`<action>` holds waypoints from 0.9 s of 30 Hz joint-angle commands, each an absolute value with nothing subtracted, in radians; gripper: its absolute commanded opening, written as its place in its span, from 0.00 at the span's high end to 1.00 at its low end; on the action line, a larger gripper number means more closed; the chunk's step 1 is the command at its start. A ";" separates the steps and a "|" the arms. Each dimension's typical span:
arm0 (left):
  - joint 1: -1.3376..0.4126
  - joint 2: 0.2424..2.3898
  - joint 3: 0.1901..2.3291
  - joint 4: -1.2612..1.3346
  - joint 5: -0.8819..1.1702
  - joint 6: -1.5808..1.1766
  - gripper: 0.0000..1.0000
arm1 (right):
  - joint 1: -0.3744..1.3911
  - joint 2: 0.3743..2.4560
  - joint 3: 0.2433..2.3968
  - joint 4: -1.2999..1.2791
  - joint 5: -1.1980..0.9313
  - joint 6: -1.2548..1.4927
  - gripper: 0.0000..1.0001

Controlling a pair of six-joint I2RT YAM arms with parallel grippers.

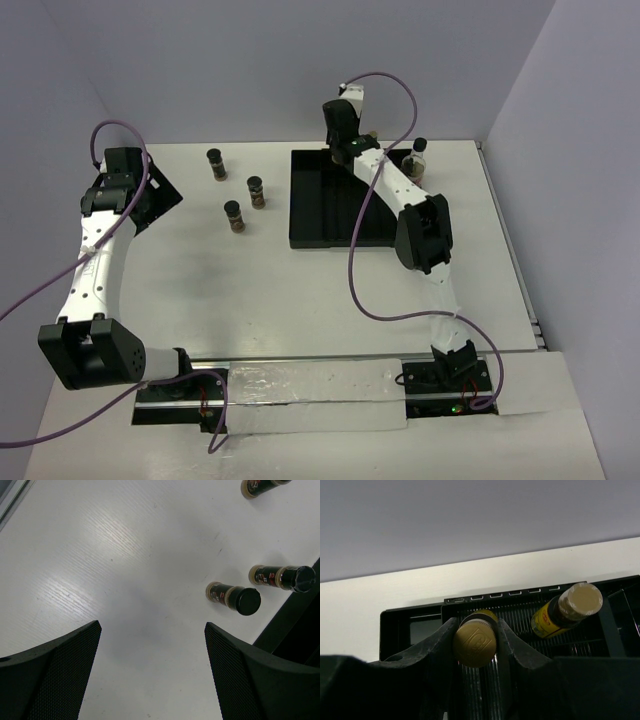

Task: Organize the condiment bottles

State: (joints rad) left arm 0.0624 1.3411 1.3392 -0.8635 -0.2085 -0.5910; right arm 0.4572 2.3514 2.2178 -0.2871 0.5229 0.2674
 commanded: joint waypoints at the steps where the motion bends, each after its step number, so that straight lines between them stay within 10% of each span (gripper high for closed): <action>1: 0.066 1.318 1.339 -0.836 -0.210 -0.595 0.07 | 0.472 2.230 2.195 -0.172 0.580 0.270 0.91; 27: 0.067 1.308 1.344 -0.850 -0.210 -0.594 0.07 | 0.428 2.424 2.350 -0.301 0.521 0.270 0.91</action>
